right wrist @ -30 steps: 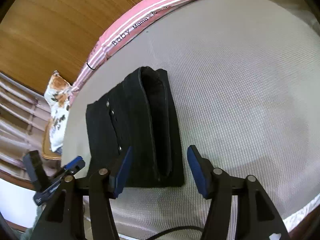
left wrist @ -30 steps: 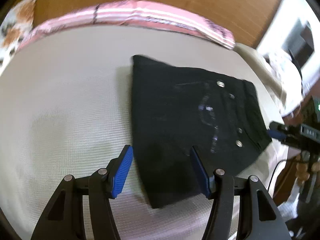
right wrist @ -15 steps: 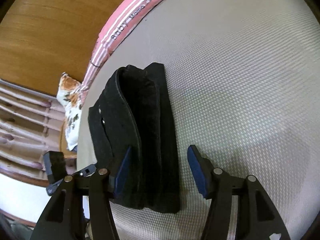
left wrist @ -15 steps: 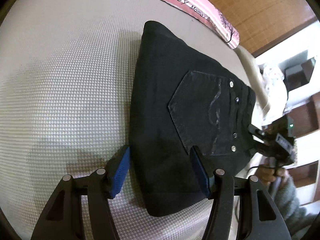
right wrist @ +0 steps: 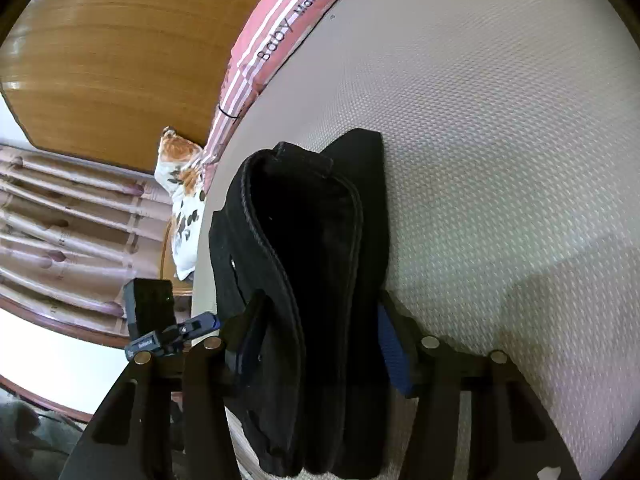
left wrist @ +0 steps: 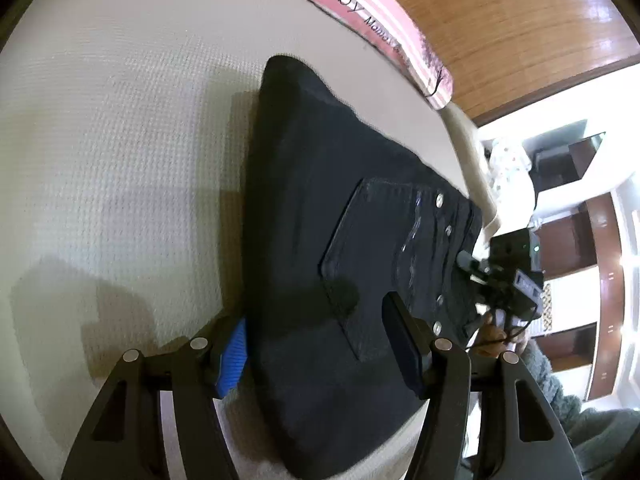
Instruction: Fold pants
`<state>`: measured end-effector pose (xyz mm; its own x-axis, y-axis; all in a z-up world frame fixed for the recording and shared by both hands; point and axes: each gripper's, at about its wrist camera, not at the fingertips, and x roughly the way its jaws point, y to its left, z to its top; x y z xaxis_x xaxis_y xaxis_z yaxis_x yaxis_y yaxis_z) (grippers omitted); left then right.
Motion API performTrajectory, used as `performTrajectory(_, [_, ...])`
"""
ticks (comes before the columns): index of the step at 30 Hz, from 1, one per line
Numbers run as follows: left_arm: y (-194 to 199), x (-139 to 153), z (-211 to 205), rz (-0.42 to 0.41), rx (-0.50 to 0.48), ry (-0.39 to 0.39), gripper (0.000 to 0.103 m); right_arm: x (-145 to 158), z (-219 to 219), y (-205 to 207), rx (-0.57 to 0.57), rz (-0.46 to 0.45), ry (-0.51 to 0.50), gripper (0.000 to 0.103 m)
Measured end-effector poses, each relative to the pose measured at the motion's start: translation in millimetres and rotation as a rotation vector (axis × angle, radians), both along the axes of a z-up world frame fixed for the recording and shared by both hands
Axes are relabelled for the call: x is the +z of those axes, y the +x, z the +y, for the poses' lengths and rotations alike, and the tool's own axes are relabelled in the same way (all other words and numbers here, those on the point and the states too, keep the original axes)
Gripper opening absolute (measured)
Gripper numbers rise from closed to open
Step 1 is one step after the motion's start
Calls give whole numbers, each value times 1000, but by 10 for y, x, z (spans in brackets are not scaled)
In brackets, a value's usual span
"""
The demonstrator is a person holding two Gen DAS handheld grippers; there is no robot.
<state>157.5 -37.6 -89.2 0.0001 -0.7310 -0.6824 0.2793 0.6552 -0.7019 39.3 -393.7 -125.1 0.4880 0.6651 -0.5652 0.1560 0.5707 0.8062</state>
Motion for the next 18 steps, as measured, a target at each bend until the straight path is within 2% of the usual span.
performTrajectory(3, [47, -22, 13, 13, 18, -29, 62, -20, 28, 53, -1, -4, 3, 44])
performTrajectory(5, [32, -13, 22, 0, 32, -22, 59, -36, 30, 51, -12, -5, 2, 41])
performTrajectory(7, [12, 2, -47, -46, 43, 39, 40, -47, 33, 35, -33, 0, 0, 38])
performTrajectory(11, [-92, 65, -96, -114, 60, 134, 32, -17, 88, 28, -80, 28, -8, 35])
performTrajectory(14, [-195, 177, -194, -198, 46, 212, 25, 75, 146, -6, -122, 28, -30, 27])
performTrajectory(18, [-238, 272, -133, -236, 64, 216, 16, 257, 225, 3, -145, 15, -52, 23])
